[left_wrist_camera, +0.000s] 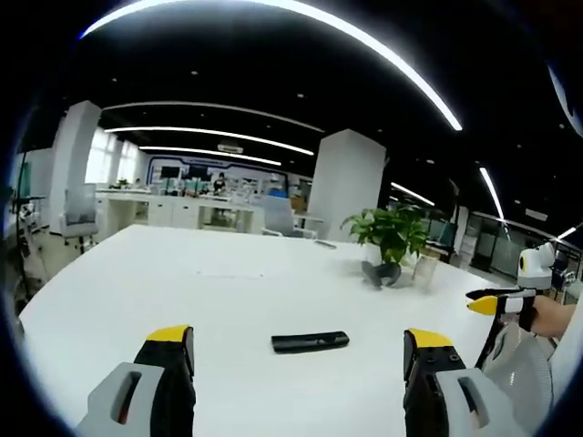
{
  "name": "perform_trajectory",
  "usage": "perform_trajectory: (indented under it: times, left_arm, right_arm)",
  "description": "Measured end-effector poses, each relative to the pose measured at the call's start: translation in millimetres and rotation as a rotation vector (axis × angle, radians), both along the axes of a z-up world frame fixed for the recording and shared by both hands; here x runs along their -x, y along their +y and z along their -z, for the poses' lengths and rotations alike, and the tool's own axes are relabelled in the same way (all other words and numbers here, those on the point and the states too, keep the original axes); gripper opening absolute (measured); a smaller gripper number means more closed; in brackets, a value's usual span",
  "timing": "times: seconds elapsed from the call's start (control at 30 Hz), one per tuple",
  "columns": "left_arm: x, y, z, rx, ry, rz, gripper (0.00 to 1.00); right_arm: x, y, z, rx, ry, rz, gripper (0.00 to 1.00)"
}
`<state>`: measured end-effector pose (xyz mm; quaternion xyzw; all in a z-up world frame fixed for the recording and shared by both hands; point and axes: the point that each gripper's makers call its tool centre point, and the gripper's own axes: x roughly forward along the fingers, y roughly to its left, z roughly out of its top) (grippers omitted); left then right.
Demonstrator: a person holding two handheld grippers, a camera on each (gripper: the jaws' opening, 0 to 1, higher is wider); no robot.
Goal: Press the specified remote control buttons in sequence, fully releasing each button before pressing the next.
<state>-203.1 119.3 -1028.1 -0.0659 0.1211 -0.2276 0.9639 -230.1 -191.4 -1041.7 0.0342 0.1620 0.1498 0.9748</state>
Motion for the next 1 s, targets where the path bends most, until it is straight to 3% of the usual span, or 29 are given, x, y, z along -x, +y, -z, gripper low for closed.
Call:
perform_trajectory:
  times: [0.2, 0.6, 1.0]
  left_arm:
    - [0.0, -1, -0.3, -0.014, -0.004, 0.015, 0.98]
    - [1.0, 10, 3.6, -0.028, 0.014, 0.023, 0.97]
    - [-9.3, 2, 5.7, -0.035, 0.025, 0.063, 0.98]
  right_arm:
    - [0, -6, 6.0, 0.010, 0.014, 0.016, 0.83]
    - [-1, 5, 8.4, 0.013, 0.025, -0.001, 0.82]
    - [-3, 7, 7.8, 0.008, 0.028, 0.013, 0.81]
